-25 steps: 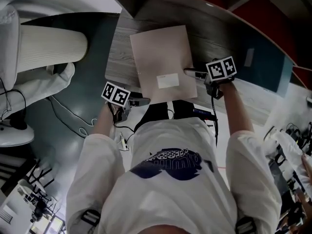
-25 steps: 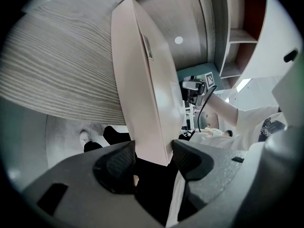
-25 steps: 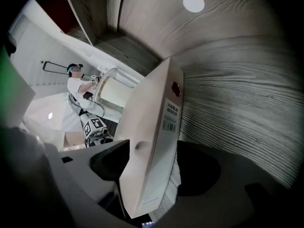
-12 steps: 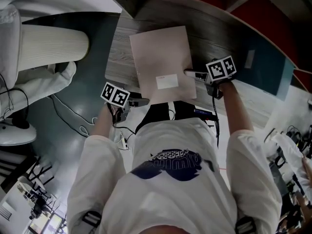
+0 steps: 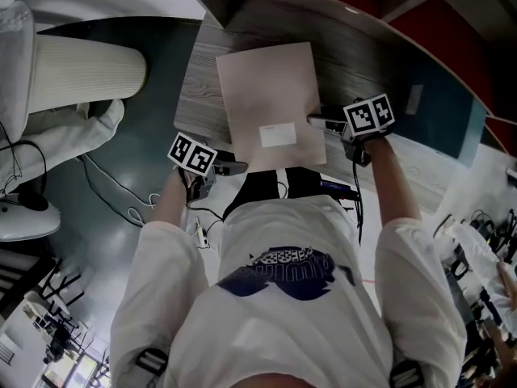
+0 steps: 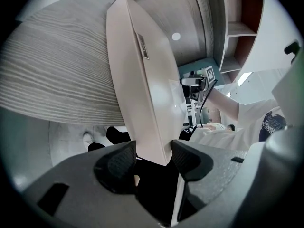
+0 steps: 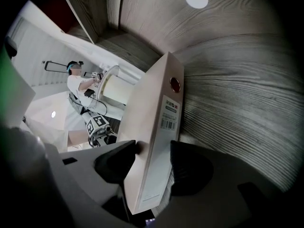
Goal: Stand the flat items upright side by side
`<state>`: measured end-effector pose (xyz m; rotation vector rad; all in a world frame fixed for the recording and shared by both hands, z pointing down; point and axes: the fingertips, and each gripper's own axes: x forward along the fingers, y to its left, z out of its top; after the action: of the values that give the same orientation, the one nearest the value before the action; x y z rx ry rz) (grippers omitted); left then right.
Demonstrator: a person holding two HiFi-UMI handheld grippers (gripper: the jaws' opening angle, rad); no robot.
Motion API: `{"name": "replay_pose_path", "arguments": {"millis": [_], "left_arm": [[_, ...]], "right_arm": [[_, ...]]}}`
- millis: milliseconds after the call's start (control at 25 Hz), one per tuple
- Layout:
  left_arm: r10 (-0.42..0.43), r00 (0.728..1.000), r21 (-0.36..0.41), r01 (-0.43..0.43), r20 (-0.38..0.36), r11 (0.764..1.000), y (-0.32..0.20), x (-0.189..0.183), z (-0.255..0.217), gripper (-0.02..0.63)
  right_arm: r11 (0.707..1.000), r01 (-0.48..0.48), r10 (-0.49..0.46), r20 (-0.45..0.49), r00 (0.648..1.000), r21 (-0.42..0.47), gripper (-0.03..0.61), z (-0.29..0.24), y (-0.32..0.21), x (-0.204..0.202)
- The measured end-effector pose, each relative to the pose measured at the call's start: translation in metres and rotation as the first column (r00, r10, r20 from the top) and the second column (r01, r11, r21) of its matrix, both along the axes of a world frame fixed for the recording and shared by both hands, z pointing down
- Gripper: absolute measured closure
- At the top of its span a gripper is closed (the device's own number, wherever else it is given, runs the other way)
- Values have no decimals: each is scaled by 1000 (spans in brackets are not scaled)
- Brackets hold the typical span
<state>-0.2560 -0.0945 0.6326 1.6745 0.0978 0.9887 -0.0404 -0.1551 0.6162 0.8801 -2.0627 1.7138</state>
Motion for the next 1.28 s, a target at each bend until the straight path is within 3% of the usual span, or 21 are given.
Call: {"name": "replay_pose_path", "arguments": {"millis": [400,1000,1280], "left_arm": [[78,997,35,-77,-18,996,6,-2,8,371],[152,987,62,-149,-46,987,14,-14,18,371],[194,981,119,-191,-14,974,15,-33,15,376]], "right_arm": [[999,39,-36,-76,996,33,359,-15,2,-5],[995,80,-74,-93,993,57,364,-18,11,-19],[990,92,-78,-129,989,103,367,-37,10,-43]]}}
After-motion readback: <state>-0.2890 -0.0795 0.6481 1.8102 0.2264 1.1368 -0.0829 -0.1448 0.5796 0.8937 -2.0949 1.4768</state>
